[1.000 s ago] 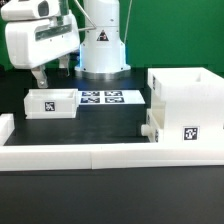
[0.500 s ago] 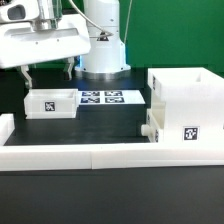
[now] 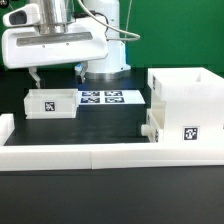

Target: Assemble drawer

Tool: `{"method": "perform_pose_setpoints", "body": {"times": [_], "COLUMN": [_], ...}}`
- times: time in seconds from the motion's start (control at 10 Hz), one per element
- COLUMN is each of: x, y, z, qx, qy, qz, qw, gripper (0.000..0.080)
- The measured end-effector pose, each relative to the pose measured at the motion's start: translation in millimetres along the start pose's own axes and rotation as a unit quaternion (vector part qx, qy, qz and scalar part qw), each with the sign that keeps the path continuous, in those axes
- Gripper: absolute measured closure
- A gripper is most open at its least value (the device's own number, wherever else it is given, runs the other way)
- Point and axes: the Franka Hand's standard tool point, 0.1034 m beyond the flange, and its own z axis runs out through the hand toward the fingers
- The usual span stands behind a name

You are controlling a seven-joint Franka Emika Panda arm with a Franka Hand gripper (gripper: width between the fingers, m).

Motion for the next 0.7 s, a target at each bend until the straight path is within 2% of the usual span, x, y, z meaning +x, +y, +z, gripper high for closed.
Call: {"method": "perform_pose_setpoints", "body": {"times": [0.3,0.4,0.7], "x": [-0.4,-8.1,-33.2], "y": [-1.6,0.1,-5.6], "z": [1.0,5.3,16.4], "qx": [0.005,-0.001,-0.006], "qy": [0.004,0.015,0.009], "qz": [0.094,0.104,0.103], "qw": [0.996,0.995,0.995], "gripper": [0.0151,0.0151,0.0151]}}
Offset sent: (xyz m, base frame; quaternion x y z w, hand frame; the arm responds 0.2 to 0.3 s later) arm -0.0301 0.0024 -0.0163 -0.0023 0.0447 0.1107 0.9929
